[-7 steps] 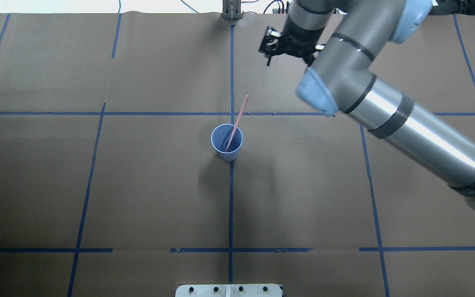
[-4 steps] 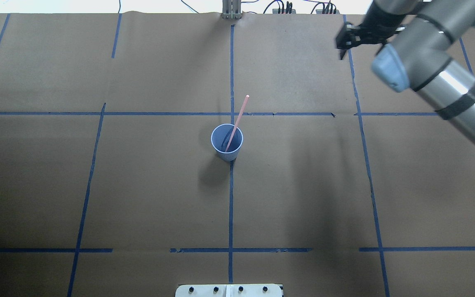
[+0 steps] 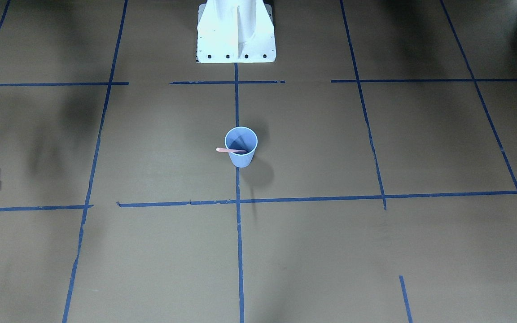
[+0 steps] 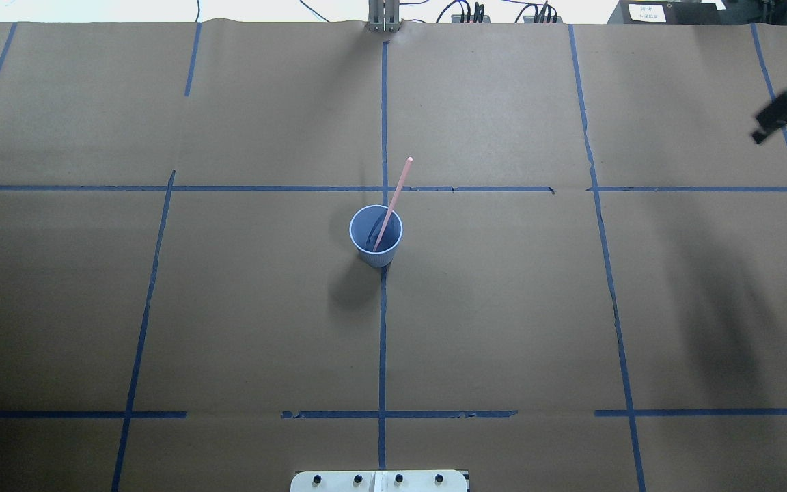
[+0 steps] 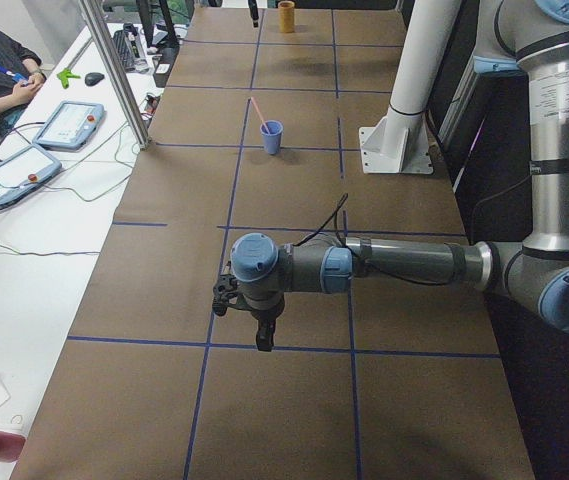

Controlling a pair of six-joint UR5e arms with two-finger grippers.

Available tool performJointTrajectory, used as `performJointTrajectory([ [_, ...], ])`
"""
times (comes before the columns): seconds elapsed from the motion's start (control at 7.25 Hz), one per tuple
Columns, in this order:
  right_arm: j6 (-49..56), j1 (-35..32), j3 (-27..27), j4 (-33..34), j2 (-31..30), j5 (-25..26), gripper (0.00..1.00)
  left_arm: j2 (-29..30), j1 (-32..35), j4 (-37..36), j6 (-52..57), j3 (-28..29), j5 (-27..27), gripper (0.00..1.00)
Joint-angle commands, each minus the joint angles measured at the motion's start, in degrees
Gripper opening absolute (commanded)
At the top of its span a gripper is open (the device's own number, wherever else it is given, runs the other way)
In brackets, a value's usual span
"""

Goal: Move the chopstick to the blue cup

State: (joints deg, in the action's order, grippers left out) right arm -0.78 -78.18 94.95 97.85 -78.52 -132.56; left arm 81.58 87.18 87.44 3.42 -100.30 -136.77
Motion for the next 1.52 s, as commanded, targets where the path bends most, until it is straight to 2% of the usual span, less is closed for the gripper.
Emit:
performJointTrajectory([
  [0.0, 8.51, -8.11, 3.81, -0.03, -11.95, -1.3, 1.0, -0.02, 0.01, 0.01, 0.01, 0.1, 0.01, 1.0],
  [0.14, 7.91, -9.09, 5.67, -0.03, -16.09, -1.12, 1.0, -0.02, 0.01, 0.01, 0.01, 0.01, 0.01, 1.0],
  [0.41, 7.9, -10.5, 6.65, -0.12, -20.16, -0.86, 1.0, 0.24, -0.08, 0.01, 0.01, 0.19, 0.01, 1.0],
  [0.69, 7.73, -10.51, 6.74, -3.09, -21.84, -0.42, 1.0, 0.25, -0.08, 0.01, -0.08, -0.07, 0.01, 1.0],
  [1.38, 5.35, -10.42, 6.83, -3.37, -21.67, -0.59, 1.0, 0.07, 0.01, 0.01, -0.08, -0.16, 0.01, 1.0],
])
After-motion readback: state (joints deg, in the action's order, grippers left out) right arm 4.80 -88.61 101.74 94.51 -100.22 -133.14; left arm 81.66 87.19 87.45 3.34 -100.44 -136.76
